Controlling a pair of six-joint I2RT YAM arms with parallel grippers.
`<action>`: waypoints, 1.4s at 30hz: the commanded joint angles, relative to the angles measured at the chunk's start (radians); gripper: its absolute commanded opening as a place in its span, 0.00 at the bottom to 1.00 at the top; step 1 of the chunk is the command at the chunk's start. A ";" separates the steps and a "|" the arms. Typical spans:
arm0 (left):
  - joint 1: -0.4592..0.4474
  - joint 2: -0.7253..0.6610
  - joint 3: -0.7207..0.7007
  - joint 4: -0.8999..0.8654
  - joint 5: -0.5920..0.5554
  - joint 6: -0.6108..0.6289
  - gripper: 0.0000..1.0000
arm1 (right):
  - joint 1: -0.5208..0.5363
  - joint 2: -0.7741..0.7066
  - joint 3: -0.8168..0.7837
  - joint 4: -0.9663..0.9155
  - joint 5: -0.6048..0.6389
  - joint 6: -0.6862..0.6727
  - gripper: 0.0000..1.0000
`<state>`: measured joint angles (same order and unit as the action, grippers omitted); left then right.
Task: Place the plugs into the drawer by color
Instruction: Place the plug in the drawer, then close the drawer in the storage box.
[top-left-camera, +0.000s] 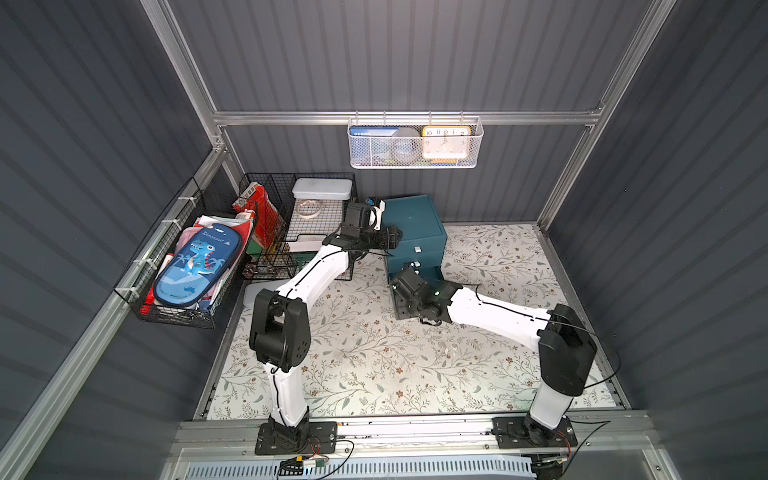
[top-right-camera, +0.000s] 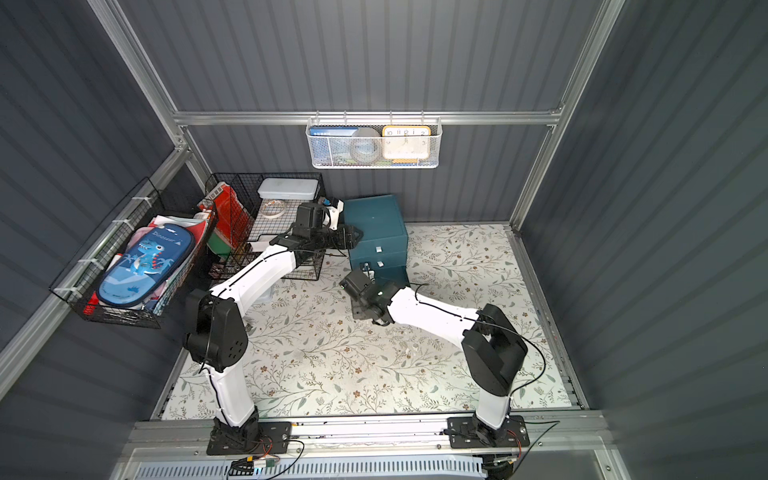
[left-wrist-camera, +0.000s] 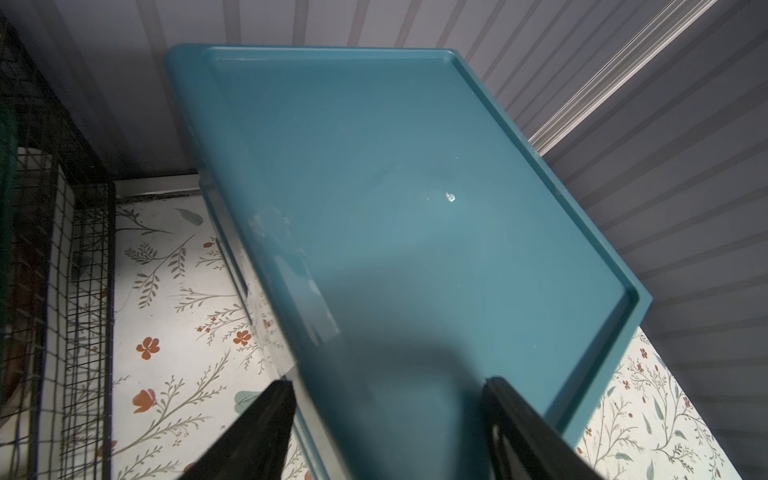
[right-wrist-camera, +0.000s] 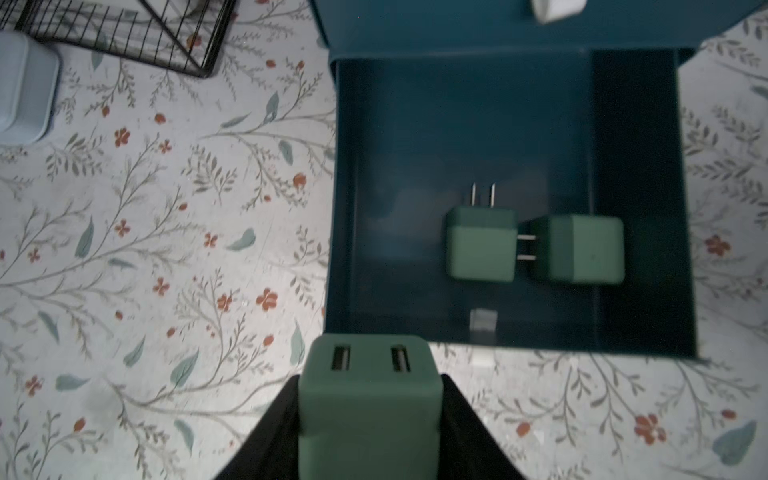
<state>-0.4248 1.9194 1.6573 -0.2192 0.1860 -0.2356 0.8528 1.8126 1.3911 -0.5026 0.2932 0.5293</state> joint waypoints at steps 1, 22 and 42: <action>-0.006 0.038 -0.055 -0.157 -0.028 0.036 0.75 | -0.034 0.074 0.035 0.043 0.010 -0.107 0.36; -0.006 0.060 -0.047 -0.163 -0.031 0.038 0.75 | -0.104 0.281 0.154 0.095 -0.112 -0.141 0.53; -0.006 0.063 -0.050 -0.143 -0.030 0.025 0.75 | -0.095 -0.225 -0.440 0.554 -0.125 0.064 0.38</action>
<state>-0.4248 1.9202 1.6566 -0.2142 0.1860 -0.2359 0.7513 1.6039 1.0954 -0.1532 0.1761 0.4831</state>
